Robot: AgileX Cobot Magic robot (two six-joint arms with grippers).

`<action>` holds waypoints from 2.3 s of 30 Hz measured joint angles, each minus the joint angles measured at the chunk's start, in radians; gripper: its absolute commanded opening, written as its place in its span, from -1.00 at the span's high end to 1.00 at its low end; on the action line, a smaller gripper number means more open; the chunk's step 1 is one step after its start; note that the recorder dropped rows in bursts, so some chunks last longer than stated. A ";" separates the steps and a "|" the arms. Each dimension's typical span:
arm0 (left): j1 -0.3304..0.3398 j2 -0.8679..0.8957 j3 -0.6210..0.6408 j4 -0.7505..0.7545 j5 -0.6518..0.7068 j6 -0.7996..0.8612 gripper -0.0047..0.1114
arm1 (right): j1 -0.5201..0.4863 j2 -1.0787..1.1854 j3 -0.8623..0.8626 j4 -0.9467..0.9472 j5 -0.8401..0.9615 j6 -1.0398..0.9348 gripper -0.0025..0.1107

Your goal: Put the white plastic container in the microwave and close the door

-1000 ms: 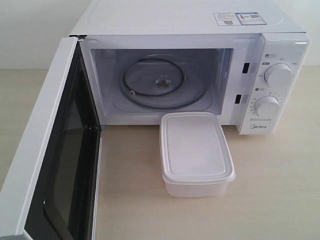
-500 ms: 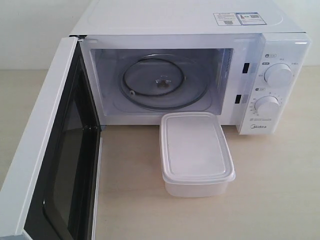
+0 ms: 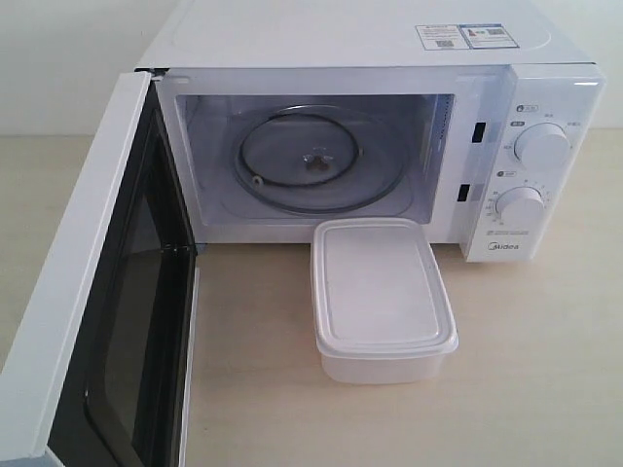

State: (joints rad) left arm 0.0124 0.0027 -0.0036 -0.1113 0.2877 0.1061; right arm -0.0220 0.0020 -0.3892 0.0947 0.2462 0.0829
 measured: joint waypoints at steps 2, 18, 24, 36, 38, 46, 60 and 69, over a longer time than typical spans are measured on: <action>0.000 0.000 0.000 0.000 0.000 0.000 0.84 | 0.000 0.000 -0.007 0.005 -0.026 0.015 0.96; 0.000 0.000 0.000 0.000 0.000 0.000 0.84 | -0.002 0.161 -0.246 0.028 -0.166 0.100 0.96; 0.000 0.000 0.000 0.000 0.000 0.000 0.84 | 0.014 0.361 -0.368 0.028 -0.069 0.093 0.96; 0.000 0.000 0.000 0.000 0.000 0.000 0.84 | 0.022 0.439 -0.386 0.031 0.012 0.043 0.96; 0.000 0.000 0.000 0.000 0.000 0.000 0.84 | 0.022 0.441 -0.386 0.040 0.081 -0.004 0.96; 0.000 0.000 0.000 0.000 0.000 0.000 0.84 | 0.022 0.528 -0.386 0.314 0.280 -0.290 0.96; 0.000 0.000 0.000 0.000 0.000 0.000 0.84 | 0.022 1.027 -0.386 0.834 0.632 -0.583 0.96; 0.000 0.000 0.000 0.000 0.000 0.000 0.84 | 0.021 1.239 -0.386 0.983 0.656 -0.723 0.96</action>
State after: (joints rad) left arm 0.0124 0.0027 -0.0036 -0.1113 0.2877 0.1061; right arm -0.0014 1.2411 -0.7750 1.0774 0.9021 -0.6405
